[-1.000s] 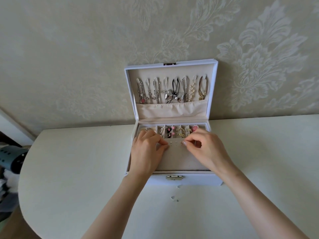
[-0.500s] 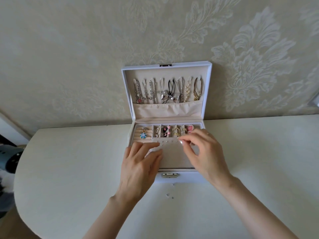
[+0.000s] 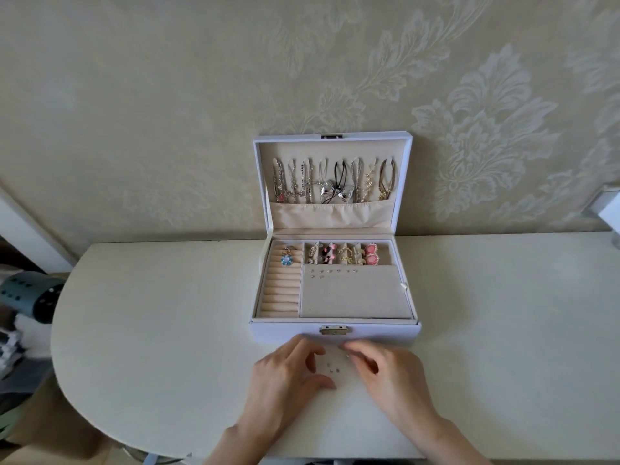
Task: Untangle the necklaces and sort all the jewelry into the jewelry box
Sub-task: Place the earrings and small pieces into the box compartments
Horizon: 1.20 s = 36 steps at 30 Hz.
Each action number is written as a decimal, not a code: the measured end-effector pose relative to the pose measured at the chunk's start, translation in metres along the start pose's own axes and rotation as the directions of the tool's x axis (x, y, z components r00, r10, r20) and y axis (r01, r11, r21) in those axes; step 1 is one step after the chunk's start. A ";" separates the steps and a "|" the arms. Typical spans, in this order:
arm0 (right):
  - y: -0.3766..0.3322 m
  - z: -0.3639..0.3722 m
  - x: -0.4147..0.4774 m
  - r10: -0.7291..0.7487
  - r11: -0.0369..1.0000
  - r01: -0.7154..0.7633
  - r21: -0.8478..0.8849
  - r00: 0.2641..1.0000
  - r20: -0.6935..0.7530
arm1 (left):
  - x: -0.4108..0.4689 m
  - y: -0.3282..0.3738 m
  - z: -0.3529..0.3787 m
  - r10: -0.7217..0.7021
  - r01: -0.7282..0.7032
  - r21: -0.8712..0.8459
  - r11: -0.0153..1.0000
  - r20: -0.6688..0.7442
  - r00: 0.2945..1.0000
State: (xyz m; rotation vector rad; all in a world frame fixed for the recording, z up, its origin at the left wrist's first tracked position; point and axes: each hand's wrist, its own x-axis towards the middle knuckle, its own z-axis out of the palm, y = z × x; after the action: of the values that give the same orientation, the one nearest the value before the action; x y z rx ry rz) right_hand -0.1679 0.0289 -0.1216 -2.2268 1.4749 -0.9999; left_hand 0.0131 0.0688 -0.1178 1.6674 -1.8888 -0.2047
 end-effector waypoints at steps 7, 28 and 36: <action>-0.001 0.007 0.005 -0.029 0.995 0.028 -0.091 1.000 -0.012 | 0.002 0.000 0.006 -0.052 0.054 -0.044 0.998 0.038 0.998; -0.009 0.007 0.006 0.024 1.000 -0.025 0.007 0.993 0.119 | -0.001 0.000 0.005 -0.039 0.036 -0.064 0.997 -0.041 0.998; -0.007 0.011 0.006 -0.016 0.999 0.012 0.039 0.993 0.116 | -0.001 0.001 0.004 -0.066 0.059 -0.144 0.988 -0.043 0.997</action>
State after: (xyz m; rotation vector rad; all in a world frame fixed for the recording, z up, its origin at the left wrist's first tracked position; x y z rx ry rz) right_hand -0.1541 0.0254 -0.1225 -2.2311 1.3809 -0.8786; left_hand 0.0099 0.0688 -0.1204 1.6218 -1.7453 -0.3155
